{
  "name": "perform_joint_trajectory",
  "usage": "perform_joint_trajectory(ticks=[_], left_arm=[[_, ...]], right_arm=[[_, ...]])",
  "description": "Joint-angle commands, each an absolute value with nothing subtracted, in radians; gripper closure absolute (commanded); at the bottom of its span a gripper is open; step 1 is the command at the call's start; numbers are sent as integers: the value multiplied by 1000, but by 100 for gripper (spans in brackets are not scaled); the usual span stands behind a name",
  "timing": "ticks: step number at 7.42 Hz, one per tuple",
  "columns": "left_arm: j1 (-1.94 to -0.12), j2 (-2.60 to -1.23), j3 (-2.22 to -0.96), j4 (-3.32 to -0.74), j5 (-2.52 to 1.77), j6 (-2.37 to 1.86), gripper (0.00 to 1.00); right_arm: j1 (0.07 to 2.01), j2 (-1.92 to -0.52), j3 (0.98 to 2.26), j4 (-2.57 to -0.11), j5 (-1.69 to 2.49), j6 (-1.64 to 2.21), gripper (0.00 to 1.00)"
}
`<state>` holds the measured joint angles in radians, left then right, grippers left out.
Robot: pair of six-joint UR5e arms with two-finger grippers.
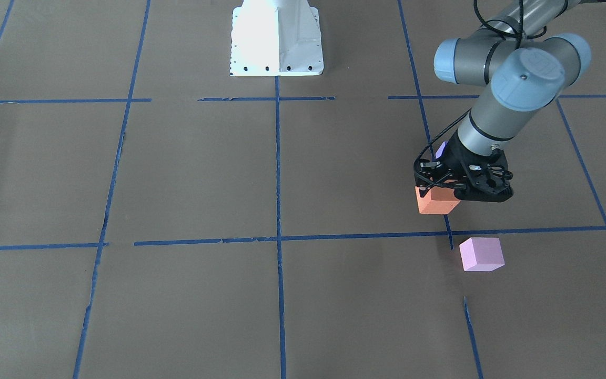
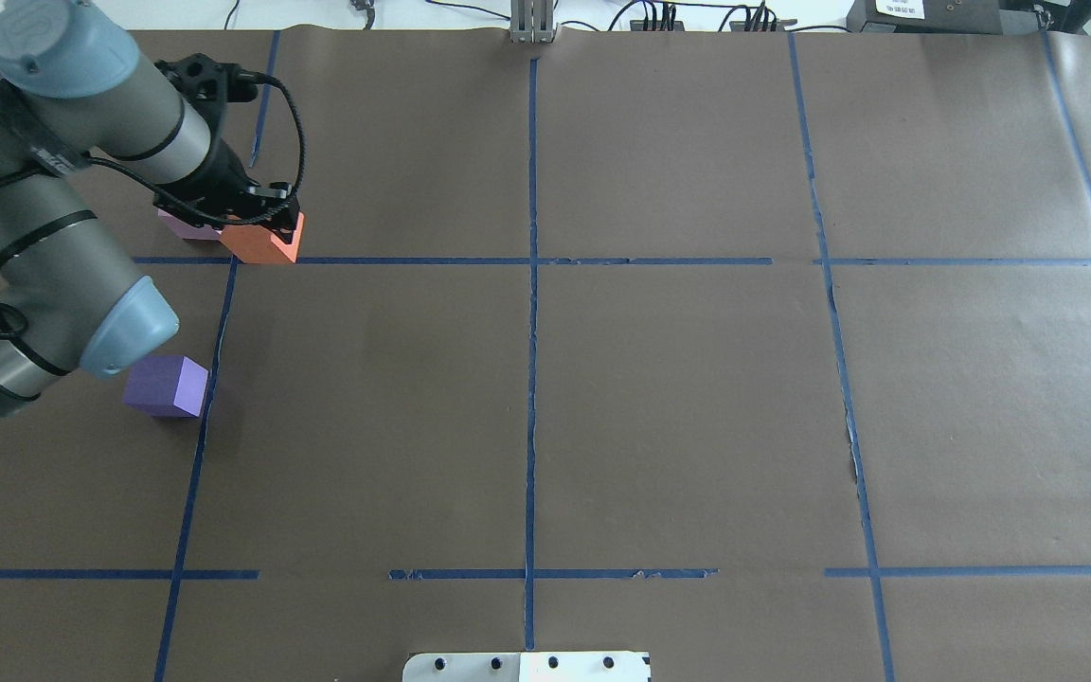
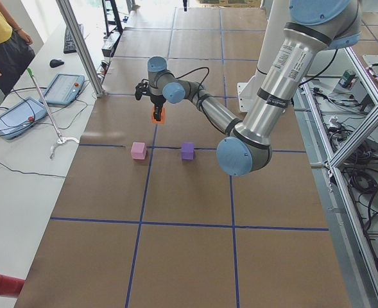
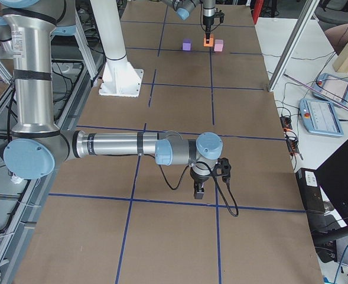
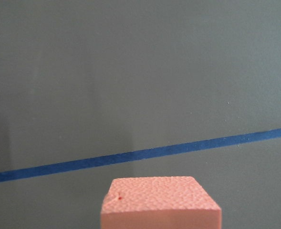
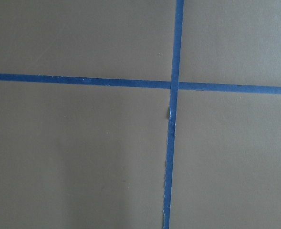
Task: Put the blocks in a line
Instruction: 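Lift the orange cube with the left gripper toward the pink cube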
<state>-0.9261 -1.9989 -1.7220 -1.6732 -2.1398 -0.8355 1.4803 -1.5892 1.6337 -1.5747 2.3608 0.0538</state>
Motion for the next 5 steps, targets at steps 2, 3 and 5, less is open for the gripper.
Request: perform_joint_trajectory(ticks=[2, 3, 5], left_arm=[[-1002, -1850, -1730, -1675, -2229, -700, 75], [-999, -1848, -1724, -1677, -2229, -699, 75], [-991, -1862, -1659, -1748, -2229, -701, 74]], right_arm=[[1480, -1589, 1634, -1574, 2361, 54, 0], [1480, -1589, 1634, -1574, 2361, 54, 0], [1480, -1589, 1634, -1575, 2361, 54, 0]])
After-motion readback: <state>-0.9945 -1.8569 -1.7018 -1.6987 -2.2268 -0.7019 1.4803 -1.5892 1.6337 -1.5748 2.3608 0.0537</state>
